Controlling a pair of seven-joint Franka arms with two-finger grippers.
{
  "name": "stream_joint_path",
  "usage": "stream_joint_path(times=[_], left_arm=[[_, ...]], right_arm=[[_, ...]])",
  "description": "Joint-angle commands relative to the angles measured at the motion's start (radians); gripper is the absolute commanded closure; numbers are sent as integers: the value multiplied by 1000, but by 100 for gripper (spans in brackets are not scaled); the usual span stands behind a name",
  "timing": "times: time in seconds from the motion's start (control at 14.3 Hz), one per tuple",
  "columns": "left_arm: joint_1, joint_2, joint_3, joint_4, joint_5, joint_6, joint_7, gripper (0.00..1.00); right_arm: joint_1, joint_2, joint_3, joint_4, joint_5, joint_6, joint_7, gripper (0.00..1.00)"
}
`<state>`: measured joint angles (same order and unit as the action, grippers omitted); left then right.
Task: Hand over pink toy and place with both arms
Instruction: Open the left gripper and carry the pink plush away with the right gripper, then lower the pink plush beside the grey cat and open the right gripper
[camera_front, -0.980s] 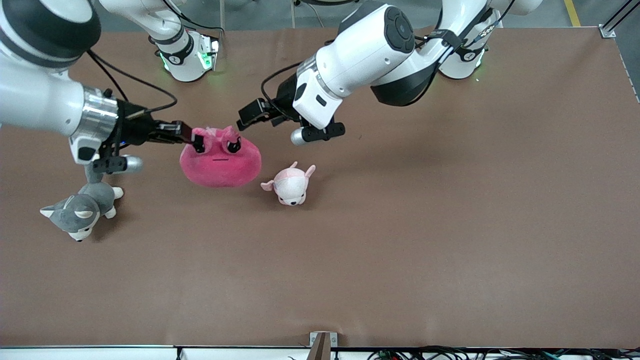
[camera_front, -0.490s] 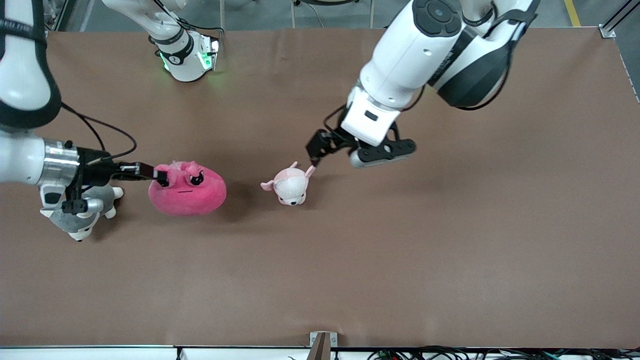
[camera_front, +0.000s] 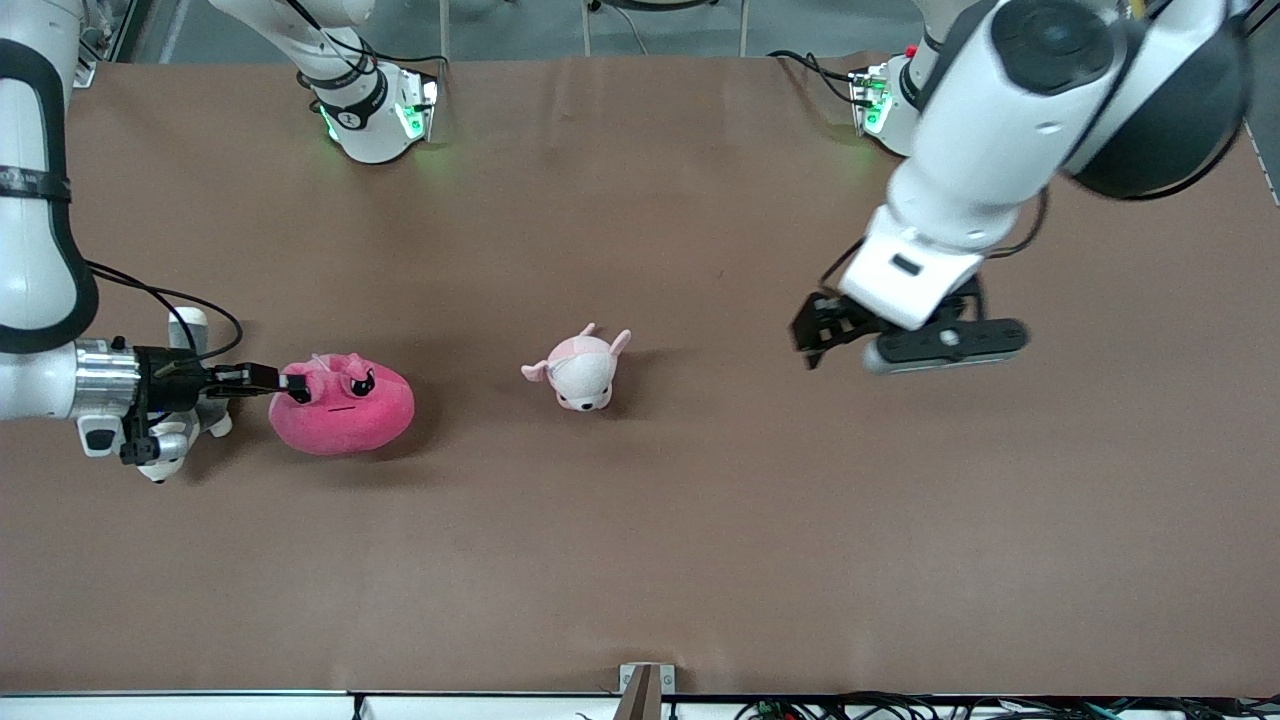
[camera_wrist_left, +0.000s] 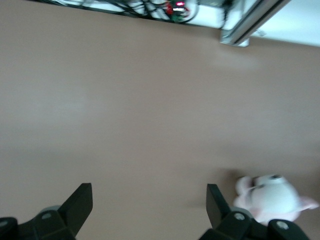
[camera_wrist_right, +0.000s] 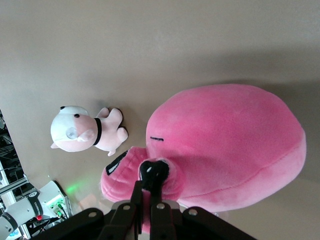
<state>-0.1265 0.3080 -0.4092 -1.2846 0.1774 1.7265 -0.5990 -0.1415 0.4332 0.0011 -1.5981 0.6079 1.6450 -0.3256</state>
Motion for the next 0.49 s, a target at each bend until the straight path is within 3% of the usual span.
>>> stream_joint_path(times=[0.0,0.21,0.42], left_arm=[[88,-55,-14,-19,8,-106,180,0],[134,-104,10,-42,-24,-180,313,0],[104,-254,140,-206,-116,-186,372,0]], right_arm=[[-18,18,17,21,16,-8,-12,100],[-23,41,17,21,35,-11,-16,100],[-30,61,17,21,38,-10,-44,100]])
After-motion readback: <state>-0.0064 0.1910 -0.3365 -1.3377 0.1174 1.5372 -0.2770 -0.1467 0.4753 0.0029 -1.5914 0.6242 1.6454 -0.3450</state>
